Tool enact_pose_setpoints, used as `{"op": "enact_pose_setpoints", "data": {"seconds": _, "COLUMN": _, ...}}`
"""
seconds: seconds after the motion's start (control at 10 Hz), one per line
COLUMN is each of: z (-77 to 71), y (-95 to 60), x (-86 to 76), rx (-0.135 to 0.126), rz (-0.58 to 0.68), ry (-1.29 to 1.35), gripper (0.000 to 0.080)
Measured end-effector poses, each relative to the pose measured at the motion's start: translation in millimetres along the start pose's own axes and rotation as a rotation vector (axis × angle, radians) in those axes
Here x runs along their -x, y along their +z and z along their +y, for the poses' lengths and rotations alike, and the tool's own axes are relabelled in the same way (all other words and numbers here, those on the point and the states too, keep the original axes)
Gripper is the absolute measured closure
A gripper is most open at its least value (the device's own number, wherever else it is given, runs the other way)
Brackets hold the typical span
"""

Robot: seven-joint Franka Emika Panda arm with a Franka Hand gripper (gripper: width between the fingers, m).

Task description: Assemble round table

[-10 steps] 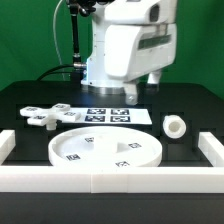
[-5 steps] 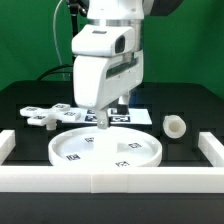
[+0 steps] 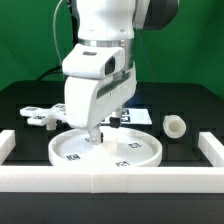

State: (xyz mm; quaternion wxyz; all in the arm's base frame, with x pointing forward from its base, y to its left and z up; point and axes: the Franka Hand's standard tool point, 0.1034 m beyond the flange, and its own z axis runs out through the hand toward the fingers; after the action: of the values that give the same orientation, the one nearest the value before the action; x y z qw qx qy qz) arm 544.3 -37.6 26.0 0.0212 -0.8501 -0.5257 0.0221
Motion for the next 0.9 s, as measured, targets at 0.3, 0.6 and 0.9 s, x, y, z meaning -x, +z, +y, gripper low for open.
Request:
{"op": "enact_pose_setpoints", "data": {"seconds": 0.3, "z": -2.0, "y": 7.4, "x": 1.2, "rx": -0.010, "rz": -0.002, "ry": 0.001, "gripper": 0.0150}}
{"op": "enact_pose_setpoints", "data": {"seconds": 0.6, "z": -3.0, "y": 8.3, "x": 1.6, "rx": -0.011, "rz": -0.003, "ry": 0.001, "gripper": 0.0273}}
{"op": "enact_pose_setpoints", "data": {"seconds": 0.9, "z": -2.9, "y": 8.1, "x": 1.6, "rx": -0.011, "rz": -0.003, "ry": 0.001, "gripper": 0.0395}}
